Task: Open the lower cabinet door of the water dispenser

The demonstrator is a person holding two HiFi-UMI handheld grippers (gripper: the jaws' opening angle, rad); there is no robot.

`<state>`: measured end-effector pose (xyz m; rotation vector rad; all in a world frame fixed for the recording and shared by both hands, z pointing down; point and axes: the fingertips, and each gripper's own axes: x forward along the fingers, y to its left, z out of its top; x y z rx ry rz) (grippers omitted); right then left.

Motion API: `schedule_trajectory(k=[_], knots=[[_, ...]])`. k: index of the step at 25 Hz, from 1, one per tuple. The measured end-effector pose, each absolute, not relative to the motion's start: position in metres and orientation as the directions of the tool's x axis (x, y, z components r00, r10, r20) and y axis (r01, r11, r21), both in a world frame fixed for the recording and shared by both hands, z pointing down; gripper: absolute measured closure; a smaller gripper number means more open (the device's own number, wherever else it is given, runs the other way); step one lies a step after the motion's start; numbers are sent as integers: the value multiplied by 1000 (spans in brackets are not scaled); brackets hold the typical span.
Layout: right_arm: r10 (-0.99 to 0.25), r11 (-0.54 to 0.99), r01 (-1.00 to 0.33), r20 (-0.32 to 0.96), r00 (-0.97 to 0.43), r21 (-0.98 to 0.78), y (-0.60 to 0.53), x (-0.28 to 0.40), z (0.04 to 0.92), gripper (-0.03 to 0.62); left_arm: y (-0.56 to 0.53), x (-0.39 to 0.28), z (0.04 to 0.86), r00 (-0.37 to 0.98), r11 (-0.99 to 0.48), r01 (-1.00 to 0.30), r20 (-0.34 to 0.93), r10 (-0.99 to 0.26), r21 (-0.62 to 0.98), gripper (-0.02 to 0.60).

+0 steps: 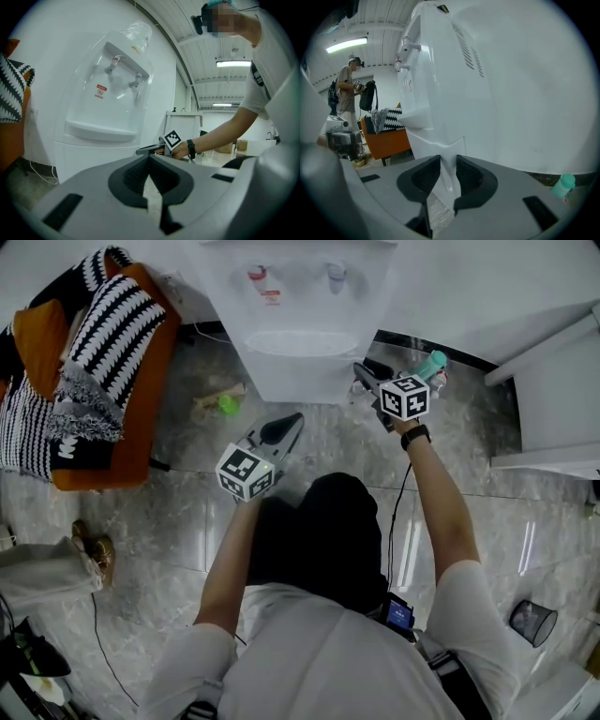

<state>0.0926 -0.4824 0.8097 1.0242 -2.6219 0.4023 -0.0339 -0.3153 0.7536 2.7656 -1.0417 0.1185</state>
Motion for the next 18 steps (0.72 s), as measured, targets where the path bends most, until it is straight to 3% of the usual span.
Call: schedule_trajectory(k=[18], knots=[[-511, 795, -591, 372, -775, -138, -396, 80, 812, 503, -283, -38, 751, 742, -729, -670, 122, -659, 137, 569]])
